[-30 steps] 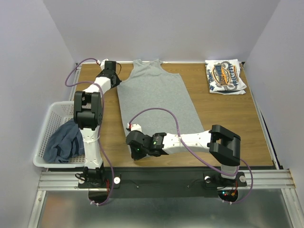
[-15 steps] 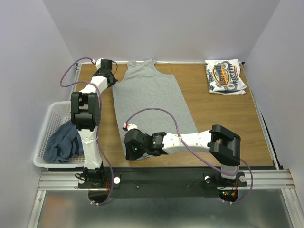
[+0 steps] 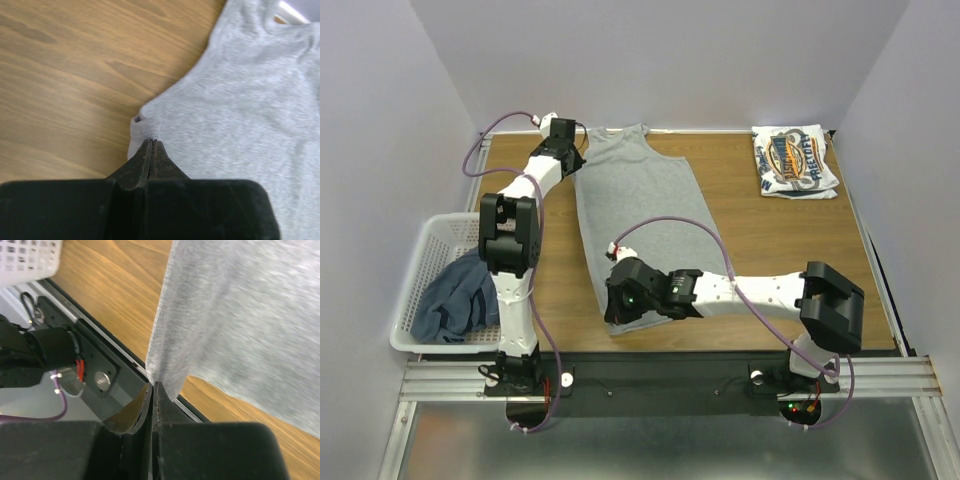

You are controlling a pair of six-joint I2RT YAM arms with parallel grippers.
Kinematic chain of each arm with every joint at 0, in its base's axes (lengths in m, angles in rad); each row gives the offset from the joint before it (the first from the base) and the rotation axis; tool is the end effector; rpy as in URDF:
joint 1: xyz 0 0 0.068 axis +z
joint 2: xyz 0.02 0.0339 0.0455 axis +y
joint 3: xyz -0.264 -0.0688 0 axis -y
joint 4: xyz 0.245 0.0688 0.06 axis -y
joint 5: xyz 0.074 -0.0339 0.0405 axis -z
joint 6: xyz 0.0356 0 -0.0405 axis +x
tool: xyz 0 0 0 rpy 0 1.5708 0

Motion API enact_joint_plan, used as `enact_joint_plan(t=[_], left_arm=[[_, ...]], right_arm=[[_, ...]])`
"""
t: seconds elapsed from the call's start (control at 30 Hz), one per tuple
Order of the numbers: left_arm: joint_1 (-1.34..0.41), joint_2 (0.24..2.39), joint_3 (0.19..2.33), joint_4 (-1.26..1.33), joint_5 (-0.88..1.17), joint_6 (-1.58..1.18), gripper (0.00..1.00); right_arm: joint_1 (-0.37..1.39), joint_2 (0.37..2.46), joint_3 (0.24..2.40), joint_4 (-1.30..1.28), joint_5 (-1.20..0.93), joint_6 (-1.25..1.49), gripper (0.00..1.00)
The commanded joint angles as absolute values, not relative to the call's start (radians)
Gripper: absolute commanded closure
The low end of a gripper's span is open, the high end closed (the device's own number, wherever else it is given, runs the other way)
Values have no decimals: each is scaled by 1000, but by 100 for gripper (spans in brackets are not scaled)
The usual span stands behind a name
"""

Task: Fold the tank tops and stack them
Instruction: Fold the tank top

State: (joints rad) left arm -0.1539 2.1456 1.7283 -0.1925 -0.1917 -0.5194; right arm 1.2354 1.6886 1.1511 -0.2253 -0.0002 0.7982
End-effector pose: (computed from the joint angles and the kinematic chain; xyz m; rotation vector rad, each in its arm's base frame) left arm 0.4963 -0.0701 0.2282 -0.5014 2.1146 -0.1768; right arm 0.1222 0.3507 0.2260 -0.5555 2.5001 0.9313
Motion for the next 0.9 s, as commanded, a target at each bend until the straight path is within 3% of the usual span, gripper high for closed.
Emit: enact_joint_plan(t=[0.0,0.87], left_arm=[[-184,2157,1801,-184,-206,-543,100],[-310,2312,1988,-219,-212,-594,100]], right_arm=[[1224,1625,1100,-195,29,818,94],[1158,1445,844,-178,109,885,94]])
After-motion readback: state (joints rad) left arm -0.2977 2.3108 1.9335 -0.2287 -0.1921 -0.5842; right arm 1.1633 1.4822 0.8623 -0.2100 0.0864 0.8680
